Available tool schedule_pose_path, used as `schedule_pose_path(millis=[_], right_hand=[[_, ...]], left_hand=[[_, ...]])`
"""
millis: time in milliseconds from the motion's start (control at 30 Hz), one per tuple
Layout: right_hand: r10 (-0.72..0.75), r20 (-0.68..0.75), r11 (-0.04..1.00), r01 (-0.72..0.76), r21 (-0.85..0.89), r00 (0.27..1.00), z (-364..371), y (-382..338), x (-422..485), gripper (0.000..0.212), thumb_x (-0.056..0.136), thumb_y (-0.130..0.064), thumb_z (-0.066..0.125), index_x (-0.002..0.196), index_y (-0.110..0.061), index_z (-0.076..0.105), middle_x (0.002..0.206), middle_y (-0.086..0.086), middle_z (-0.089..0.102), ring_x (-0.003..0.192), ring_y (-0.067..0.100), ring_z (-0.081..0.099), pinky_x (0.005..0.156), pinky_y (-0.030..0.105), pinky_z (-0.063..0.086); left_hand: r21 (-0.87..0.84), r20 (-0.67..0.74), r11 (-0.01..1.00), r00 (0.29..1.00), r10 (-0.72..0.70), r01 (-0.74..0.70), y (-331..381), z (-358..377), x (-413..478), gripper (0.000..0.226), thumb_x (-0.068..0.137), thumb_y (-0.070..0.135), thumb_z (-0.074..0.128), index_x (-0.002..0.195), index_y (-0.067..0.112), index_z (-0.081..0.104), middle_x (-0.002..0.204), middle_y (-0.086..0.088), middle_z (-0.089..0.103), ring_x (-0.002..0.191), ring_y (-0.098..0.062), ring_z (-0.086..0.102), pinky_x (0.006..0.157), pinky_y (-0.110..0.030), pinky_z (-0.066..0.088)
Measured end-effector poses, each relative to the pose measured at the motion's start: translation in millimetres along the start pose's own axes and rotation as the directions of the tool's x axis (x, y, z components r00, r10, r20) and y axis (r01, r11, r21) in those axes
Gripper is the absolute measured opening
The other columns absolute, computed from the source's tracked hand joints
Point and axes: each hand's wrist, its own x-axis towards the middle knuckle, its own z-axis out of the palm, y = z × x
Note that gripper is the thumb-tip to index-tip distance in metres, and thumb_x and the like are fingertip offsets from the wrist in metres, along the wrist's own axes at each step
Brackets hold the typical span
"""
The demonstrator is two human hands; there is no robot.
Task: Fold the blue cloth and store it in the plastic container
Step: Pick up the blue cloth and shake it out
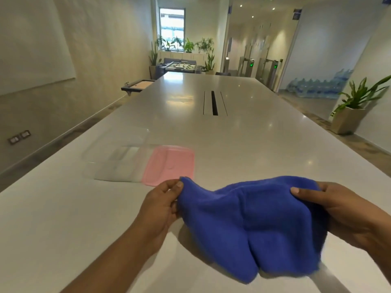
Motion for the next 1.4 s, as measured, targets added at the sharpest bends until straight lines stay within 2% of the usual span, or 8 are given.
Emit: schedule_pose_path(millis=[267, 433, 567, 767, 900, 1100, 1300, 1400], right_hand=[[-0.231, -0.170, 0.973, 0.223, -0.063, 0.958, -8.7, 0.1, -2.4, 0.051, 0.064, -0.025, 0.075, 0.114, -0.025, 0.064, 0.086, 0.012, 0.079, 0.087, 0.021, 0.075, 0.076, 0.036, 0.054], [-0.364, -0.225, 0.930, 0.338, -0.146, 0.904, -15.7, 1.2, -3.2, 0.030, 0.070, -0.020, 0.075, 0.099, -0.026, 0.075, 0.094, 0.000, 0.079, 0.092, 0.019, 0.073, 0.073, 0.027, 0.062], [-0.433, -0.227, 0.900, 0.406, -0.157, 0.872, -21.5, 2.1, -3.8, 0.040, 0.066, -0.008, 0.077, 0.101, -0.026, 0.074, 0.094, -0.005, 0.079, 0.089, 0.014, 0.074, 0.068, 0.019, 0.060], [-0.512, -0.227, 0.843, 0.434, -0.318, 0.828, -33.7, 4.6, -2.6, 0.049, 0.068, 0.002, 0.080, 0.096, -0.038, 0.076, 0.097, -0.011, 0.078, 0.089, 0.010, 0.074, 0.070, 0.022, 0.060], [-0.588, -0.218, 0.760, 0.440, -0.479, 0.779, -39.8, 3.8, -3.5, 0.037, 0.071, -0.014, 0.082, 0.095, -0.041, 0.074, 0.091, -0.013, 0.078, 0.081, 0.010, 0.074, 0.068, 0.030, 0.061], [-0.676, -0.191, 0.580, 0.355, -0.733, 0.711, -38.8, -6.6, -6.1, 0.013, 0.066, -0.045, 0.076, 0.077, -0.046, 0.068, 0.078, -0.014, 0.072, 0.069, 0.008, 0.066, 0.049, 0.022, 0.051], [-0.614, -0.151, 0.523, 0.255, -0.814, 0.775, -25.1, -18.4, 13.3, 0.015, 0.072, -0.027, 0.082, 0.070, -0.029, 0.068, 0.077, -0.003, 0.068, 0.072, 0.015, 0.062, 0.058, 0.031, 0.044], [-0.695, -0.218, 0.525, 0.276, -0.805, 0.685, -24.1, -24.8, 18.3, 0.015, 0.072, -0.023, 0.084, 0.071, -0.025, 0.069, 0.071, -0.002, 0.069, 0.067, 0.016, 0.062, 0.055, 0.029, 0.044]], left_hand=[[0.102, -0.023, 0.976, 0.981, 0.194, -0.191, 36.8, -0.6, 10.2, 0.008, 0.090, 0.015, 0.062, 0.097, 0.014, 0.065, 0.083, -0.006, 0.074, 0.069, -0.014, 0.067, 0.058, -0.022, 0.056], [0.240, 0.174, 0.923, 0.949, 0.263, -0.300, 55.8, -4.3, 8.0, 0.046, 0.060, 0.021, 0.083, 0.103, 0.025, 0.068, 0.096, -0.004, 0.076, 0.089, -0.019, 0.073, 0.070, -0.025, 0.057], [0.381, 0.195, 0.857, 0.936, 0.293, -0.348, 58.9, -2.9, 8.4, 0.046, 0.053, 0.003, 0.088, 0.092, 0.024, 0.075, 0.093, 0.001, 0.077, 0.085, -0.017, 0.073, 0.064, -0.021, 0.057], [0.619, 0.109, 0.662, 0.881, 0.460, -0.423, 70.6, -1.5, 10.9, 0.029, 0.063, 0.007, 0.087, 0.071, 0.031, 0.074, 0.070, 0.015, 0.075, 0.067, -0.006, 0.071, 0.059, -0.011, 0.052], [0.705, 0.151, 0.551, 0.853, 0.499, -0.447, 80.1, -2.3, 10.0, 0.017, 0.074, 0.022, 0.080, 0.072, 0.036, 0.072, 0.068, 0.017, 0.073, 0.064, -0.009, 0.069, 0.064, -0.028, 0.055], [0.726, 0.165, 0.504, 0.831, 0.531, -0.467, 87.1, -2.5, 11.7, 0.013, 0.079, 0.029, 0.076, 0.077, 0.040, 0.069, 0.067, 0.020, 0.069, 0.067, -0.019, 0.065, 0.068, -0.044, 0.059], [0.751, 0.144, 0.514, 0.863, 0.485, -0.415, 84.3, 1.6, 30.9, 0.019, 0.081, 0.025, 0.075, 0.076, 0.040, 0.064, 0.077, 0.000, 0.068, 0.069, -0.029, 0.064, 0.064, -0.045, 0.058], [0.731, 0.149, 0.492, 0.814, 0.561, -0.473, 90.6, 8.5, 32.5, 0.024, 0.080, 0.017, 0.077, 0.078, 0.036, 0.062, 0.087, 0.007, 0.069, 0.072, -0.021, 0.064, 0.066, -0.040, 0.055]])
